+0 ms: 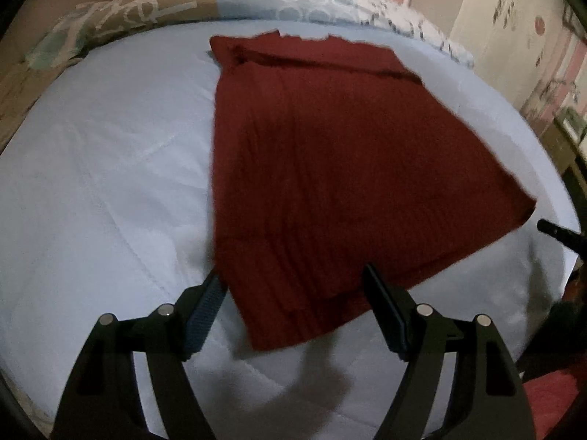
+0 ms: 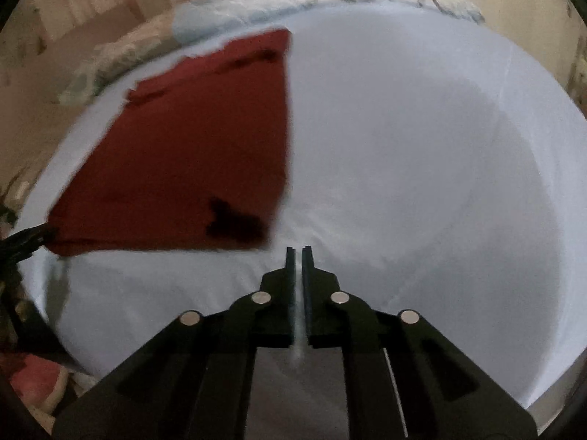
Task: Fold small clothes
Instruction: 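Release the side edge and lift the right gripper away from the sweater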
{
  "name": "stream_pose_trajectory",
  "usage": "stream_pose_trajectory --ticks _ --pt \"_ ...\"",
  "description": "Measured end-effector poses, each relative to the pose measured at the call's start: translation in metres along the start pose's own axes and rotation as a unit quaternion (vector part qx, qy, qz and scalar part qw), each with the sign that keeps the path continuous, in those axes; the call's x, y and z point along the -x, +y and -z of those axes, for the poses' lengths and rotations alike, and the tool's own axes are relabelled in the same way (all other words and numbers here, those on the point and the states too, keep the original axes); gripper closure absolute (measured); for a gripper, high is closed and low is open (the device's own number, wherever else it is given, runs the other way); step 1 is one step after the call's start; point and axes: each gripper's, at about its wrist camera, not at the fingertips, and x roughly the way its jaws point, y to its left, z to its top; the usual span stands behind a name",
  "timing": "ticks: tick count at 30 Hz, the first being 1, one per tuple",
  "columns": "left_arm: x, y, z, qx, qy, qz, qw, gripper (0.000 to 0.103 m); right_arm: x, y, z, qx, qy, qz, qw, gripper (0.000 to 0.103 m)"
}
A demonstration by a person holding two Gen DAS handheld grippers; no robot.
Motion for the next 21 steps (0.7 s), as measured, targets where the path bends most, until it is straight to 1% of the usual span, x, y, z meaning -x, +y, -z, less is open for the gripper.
stream_pose_trajectory --ticks 1,2,3,5,8,10,11,13,14,16,17,19,21 --pt "0.004 0.001 -0.005 0.011 -0.009 0.005 0.9999 0.026 0.006 0.012 -0.007 0.014 -0.012 -0.006 1.0 0.07" --pt "0.006 0.0 -0.01 0.018 -0.015 0.007 0.9997 0.022 0.008 0.028 -0.017 0.031 -0.023 -0.016 0.999 0.054" --pt "0.006 -0.003 -0.015 0.021 -0.02 0.001 0.9996 0.017 0.009 0.037 -0.021 0.04 -0.028 -0.024 0.999 0.053" --pt "0.004 -0.01 -0.023 0.017 -0.026 -0.013 0.9994 0.017 -0.002 0.065 -0.039 0.061 -0.029 -0.044 0.997 0.053" --pt "-0.008 -0.023 -0.032 0.003 -0.025 -0.04 0.9989 0.017 -0.029 0.092 -0.051 0.085 -0.012 -0.042 0.995 0.054" --pt "-0.022 -0.03 -0.032 -0.01 -0.015 -0.06 0.998 0.016 -0.052 0.1 -0.053 0.085 0.013 -0.034 0.996 0.054" --pt "-0.027 -0.032 -0.031 -0.015 -0.011 -0.07 0.9974 0.015 -0.061 0.101 -0.053 0.083 0.021 -0.031 0.996 0.055" --pt "-0.039 -0.036 -0.029 -0.023 0.001 -0.092 0.9955 0.015 -0.076 0.097 -0.049 0.074 0.041 -0.012 0.996 0.056" --pt "-0.04 -0.036 -0.028 -0.024 0.004 -0.097 0.995 0.015 -0.079 0.093 -0.046 0.072 0.049 0.005 0.996 0.058" --pt "-0.039 -0.034 -0.026 -0.021 0.004 -0.096 0.9951 0.015 -0.078 0.084 -0.042 0.065 0.05 0.019 0.996 0.058" --pt "-0.037 -0.034 -0.026 -0.019 0.001 -0.093 0.9954 0.014 -0.076 0.076 -0.04 0.056 0.052 0.027 0.997 0.06" --pt "-0.033 -0.031 -0.026 -0.009 0.0 -0.086 0.9962 0.012 -0.075 0.062 -0.037 0.043 0.059 0.025 0.997 0.062" --pt "-0.029 -0.028 -0.026 0.002 -0.001 -0.079 0.9969 0.012 -0.067 0.058 -0.035 0.037 0.054 0.004 0.998 0.059"
